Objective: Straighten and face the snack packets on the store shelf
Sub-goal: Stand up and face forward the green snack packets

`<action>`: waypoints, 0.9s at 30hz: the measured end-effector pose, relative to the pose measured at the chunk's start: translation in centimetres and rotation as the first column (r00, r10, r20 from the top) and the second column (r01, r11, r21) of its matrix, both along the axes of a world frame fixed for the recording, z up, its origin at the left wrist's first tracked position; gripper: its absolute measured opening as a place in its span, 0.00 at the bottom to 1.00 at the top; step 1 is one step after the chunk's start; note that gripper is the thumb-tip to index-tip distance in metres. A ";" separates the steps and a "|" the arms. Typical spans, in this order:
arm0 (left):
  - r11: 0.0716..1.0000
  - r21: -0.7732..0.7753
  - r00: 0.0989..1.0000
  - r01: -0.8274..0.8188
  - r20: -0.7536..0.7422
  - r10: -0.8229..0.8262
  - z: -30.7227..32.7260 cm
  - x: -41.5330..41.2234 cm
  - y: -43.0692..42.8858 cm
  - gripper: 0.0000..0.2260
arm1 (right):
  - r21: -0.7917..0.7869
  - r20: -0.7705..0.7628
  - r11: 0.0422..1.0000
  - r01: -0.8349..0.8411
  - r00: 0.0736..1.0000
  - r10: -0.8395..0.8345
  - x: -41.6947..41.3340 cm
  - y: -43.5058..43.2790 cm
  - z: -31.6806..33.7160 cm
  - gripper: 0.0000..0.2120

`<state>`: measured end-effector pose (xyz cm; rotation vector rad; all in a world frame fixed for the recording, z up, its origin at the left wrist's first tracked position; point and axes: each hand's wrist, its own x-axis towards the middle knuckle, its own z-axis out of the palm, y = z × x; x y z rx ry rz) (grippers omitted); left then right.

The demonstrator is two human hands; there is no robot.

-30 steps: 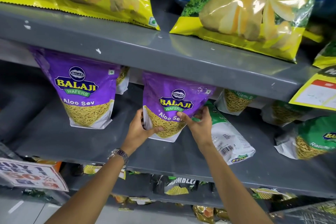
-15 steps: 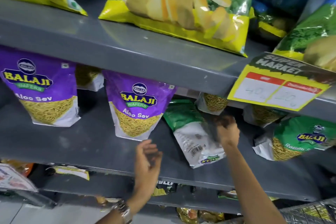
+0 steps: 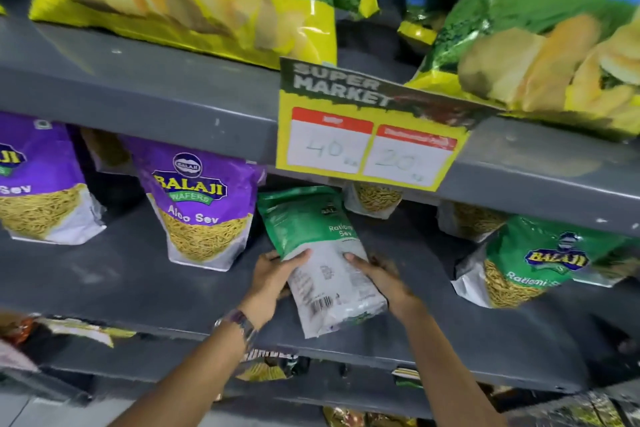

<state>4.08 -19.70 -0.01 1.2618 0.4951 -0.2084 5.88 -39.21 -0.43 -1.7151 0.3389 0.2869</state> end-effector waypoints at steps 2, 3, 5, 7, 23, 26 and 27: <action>0.997 0.018 0.996 -0.075 0.054 0.073 -0.1 -1.3 -0.2 0.16 | 0.057 0.054 0.998 0.006 0.999 -0.009 -1.5 -0.5 0.0 0.13; 0.995 0.026 0.991 -0.100 0.094 0.097 -0.1 -1.8 -0.4 0.18 | 0.092 0.089 0.996 0.003 0.996 -0.011 -2.0 -0.8 0.1 0.17; 0.992 0.053 0.971 -0.113 0.217 0.099 0.4 -2.3 -1.0 0.23 | 0.144 0.163 0.990 -0.009 0.986 -0.015 -2.7 -1.7 0.5 0.24; 0.990 0.087 0.930 -0.112 0.360 0.074 1.3 -1.7 -1.6 0.23 | 0.155 0.241 0.988 -0.013 0.970 -0.025 -2.7 -2.7 1.2 0.29; 0.891 0.455 0.772 -0.009 0.569 -0.283 0.1 1.3 -4.3 0.33 | 0.210 0.503 0.977 0.045 0.852 -0.147 -0.9 -7.4 6.9 0.30; 0.872 0.458 0.760 -0.171 0.625 -0.179 -0.1 -1.5 -5.5 0.29 | 0.286 0.515 0.958 0.034 0.837 -0.183 -0.4 -7.3 8.5 0.25; 0.869 0.452 0.759 -0.202 0.633 -0.152 -0.4 -2.6 -6.2 0.28 | 0.291 0.517 0.956 0.045 0.833 -0.197 -0.4 -7.2 8.7 0.24</action>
